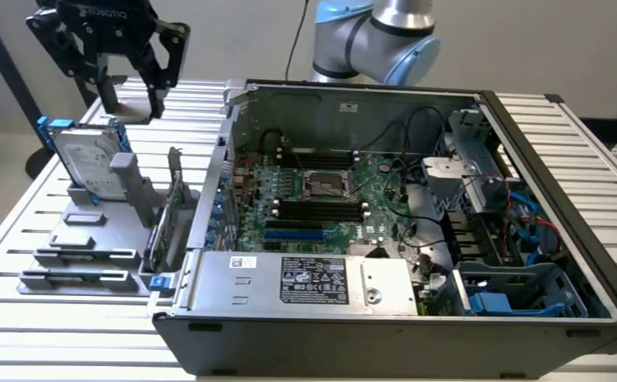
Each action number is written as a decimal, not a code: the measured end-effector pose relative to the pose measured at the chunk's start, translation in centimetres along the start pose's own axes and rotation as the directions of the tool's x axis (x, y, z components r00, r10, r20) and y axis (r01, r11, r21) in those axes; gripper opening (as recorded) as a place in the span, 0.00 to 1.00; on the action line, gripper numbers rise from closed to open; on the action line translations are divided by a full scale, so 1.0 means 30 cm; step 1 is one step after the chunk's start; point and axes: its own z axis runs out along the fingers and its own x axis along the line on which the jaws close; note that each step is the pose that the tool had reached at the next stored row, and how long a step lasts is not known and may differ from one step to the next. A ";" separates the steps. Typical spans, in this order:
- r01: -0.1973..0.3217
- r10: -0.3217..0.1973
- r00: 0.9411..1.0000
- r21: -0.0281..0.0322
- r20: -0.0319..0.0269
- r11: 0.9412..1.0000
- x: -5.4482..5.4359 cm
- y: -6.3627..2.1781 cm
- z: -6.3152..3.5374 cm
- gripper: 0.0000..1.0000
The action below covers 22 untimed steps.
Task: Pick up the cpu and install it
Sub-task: 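Pick up the cpu and move it towards the insertion slot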
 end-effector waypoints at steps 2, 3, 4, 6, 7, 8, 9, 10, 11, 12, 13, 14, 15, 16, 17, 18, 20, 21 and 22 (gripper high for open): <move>0.000 0.000 1.000 0.000 0.000 1.000 -0.031 0.000 -0.002 0.54; 0.000 0.000 1.000 0.000 0.000 1.000 -0.046 0.000 -0.003 0.54; 0.000 0.000 1.000 0.000 0.000 1.000 -0.061 0.000 -0.005 0.54; 0.000 0.000 1.000 0.000 0.000 1.000 -0.091 0.000 -0.007 0.54; 0.000 0.000 1.000 0.000 0.000 1.000 -0.106 0.001 -0.008 0.54; 0.000 0.000 1.000 0.000 0.000 1.000 -0.121 0.001 -0.009 0.54; 0.000 0.000 1.000 0.000 0.000 1.000 -0.136 0.002 -0.009 0.54; 0.000 0.000 1.000 0.000 0.000 1.000 -0.152 0.003 -0.010 0.54; 0.000 0.000 1.000 0.000 0.000 1.000 -0.167 0.004 -0.011 0.54; 0.000 0.000 1.000 0.000 0.000 1.000 -0.182 0.005 -0.011 0.54; 0.000 0.000 1.000 0.000 0.000 1.000 -0.197 0.006 -0.011 0.54; 0.000 0.000 1.000 0.000 0.000 1.000 -0.212 0.009 -0.010 0.54; 0.000 0.000 1.000 0.000 0.000 1.000 -0.228 0.012 -0.009 0.54; 0.000 0.000 1.000 0.000 0.000 1.000 -0.244 0.017 -0.006 0.54; 0.000 0.000 1.000 0.000 0.000 1.000 -0.259 0.023 -0.003 0.54; 0.000 0.000 1.000 0.000 0.000 1.000 -0.274 0.029 0.000 0.54; 0.000 0.000 1.000 0.000 0.000 1.000 -0.305 0.041 0.007 0.54; 0.000 0.000 1.000 0.000 0.000 1.000 -0.321 0.048 0.011 0.54; 0.000 0.000 1.000 0.000 0.000 1.000 -0.336 0.054 0.014 0.54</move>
